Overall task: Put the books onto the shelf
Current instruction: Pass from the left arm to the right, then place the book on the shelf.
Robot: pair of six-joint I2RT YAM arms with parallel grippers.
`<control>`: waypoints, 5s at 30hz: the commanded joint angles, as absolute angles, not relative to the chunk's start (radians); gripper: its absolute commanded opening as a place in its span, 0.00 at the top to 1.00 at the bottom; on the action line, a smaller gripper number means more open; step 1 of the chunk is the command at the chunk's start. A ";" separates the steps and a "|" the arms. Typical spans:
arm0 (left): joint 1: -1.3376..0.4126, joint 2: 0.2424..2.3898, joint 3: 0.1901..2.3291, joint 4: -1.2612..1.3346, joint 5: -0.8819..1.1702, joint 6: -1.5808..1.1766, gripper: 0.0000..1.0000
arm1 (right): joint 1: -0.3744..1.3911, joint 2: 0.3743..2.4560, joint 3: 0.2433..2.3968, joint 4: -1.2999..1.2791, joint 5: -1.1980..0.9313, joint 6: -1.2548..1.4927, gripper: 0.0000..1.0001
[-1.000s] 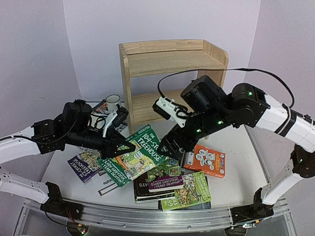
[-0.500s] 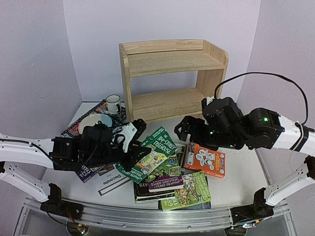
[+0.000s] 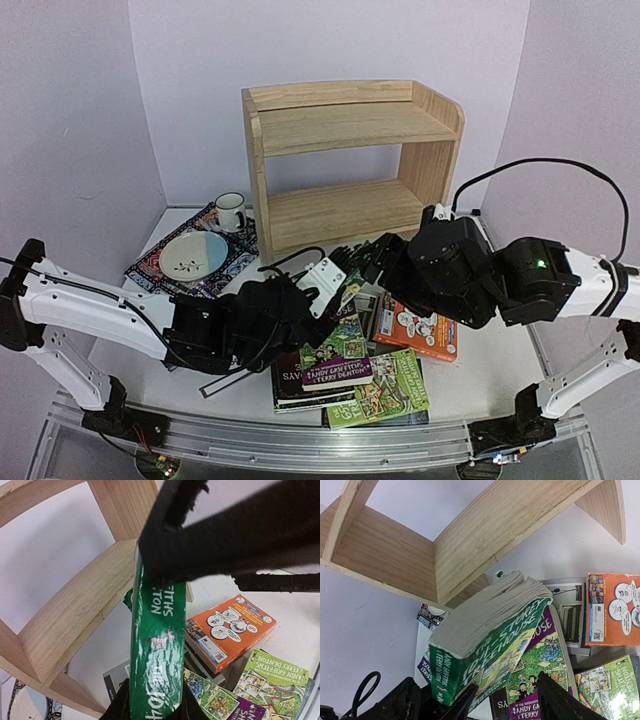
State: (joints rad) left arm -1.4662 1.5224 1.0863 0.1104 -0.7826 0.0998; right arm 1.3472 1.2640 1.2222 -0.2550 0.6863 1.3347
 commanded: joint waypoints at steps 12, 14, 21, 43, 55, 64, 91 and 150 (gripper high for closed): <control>-1.472 1.481 1.100 0.340 -0.730 0.181 1.00 | 1.355 1.262 1.268 -0.220 0.828 1.411 0.22; -1.473 1.487 1.099 0.343 -0.732 0.185 1.00 | 1.355 1.257 1.268 -0.213 0.832 1.411 0.22; -1.474 1.503 1.101 0.358 -0.716 0.232 1.00 | 1.355 1.249 1.243 -0.212 0.876 1.505 0.26; -1.473 1.535 1.119 0.385 -0.711 0.358 0.81 | 1.342 1.296 1.264 -0.213 0.903 1.492 0.93; -1.471 1.373 0.999 0.374 -0.584 0.140 0.21 | 1.338 1.298 1.305 -0.208 0.937 1.246 1.00; -1.453 1.153 0.870 0.216 -0.583 -0.116 0.20 | 1.333 1.236 1.159 0.233 0.683 0.468 1.00; -1.314 0.881 0.722 -0.034 -0.586 -0.385 0.34 | 1.216 1.466 1.477 0.306 0.516 0.161 1.00; -1.288 0.973 0.772 -0.041 -0.587 -0.371 0.36 | 1.134 1.476 1.423 0.654 0.498 -0.084 1.00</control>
State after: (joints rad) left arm -1.2959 0.9593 0.7254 -0.0528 -0.5861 -0.3748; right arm 1.1428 1.5635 1.4511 0.3992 0.4644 -0.0365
